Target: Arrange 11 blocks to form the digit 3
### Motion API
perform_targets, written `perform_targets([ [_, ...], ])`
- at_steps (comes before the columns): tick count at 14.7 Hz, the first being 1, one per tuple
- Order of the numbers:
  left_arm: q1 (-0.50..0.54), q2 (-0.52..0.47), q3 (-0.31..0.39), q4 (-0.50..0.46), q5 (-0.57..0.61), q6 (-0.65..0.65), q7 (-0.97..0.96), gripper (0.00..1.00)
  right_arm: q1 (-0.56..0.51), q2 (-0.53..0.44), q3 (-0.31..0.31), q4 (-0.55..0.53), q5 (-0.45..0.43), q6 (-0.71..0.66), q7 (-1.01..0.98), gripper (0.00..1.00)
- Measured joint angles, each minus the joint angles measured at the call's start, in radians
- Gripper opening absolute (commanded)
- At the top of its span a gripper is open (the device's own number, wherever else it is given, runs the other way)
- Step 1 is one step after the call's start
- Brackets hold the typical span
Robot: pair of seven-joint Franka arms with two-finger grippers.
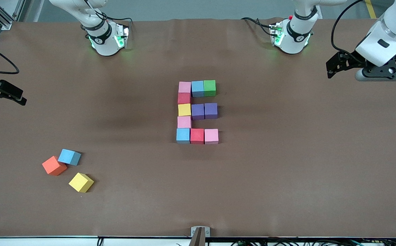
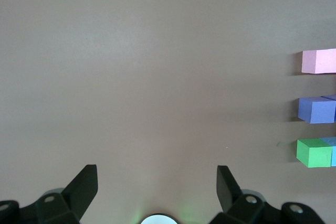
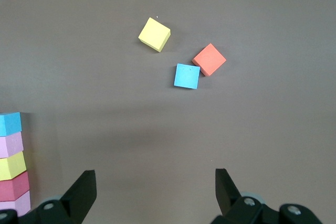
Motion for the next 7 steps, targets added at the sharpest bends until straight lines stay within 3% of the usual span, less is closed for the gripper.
perform_targets([
  [7, 0.007, -0.001, 0.007, 0.025, 0.0, -0.014, 0.001, 1.0, 0.0, 0.0, -0.001, -0.002, 0.0, 0.0, 0.0, 1.0],
])
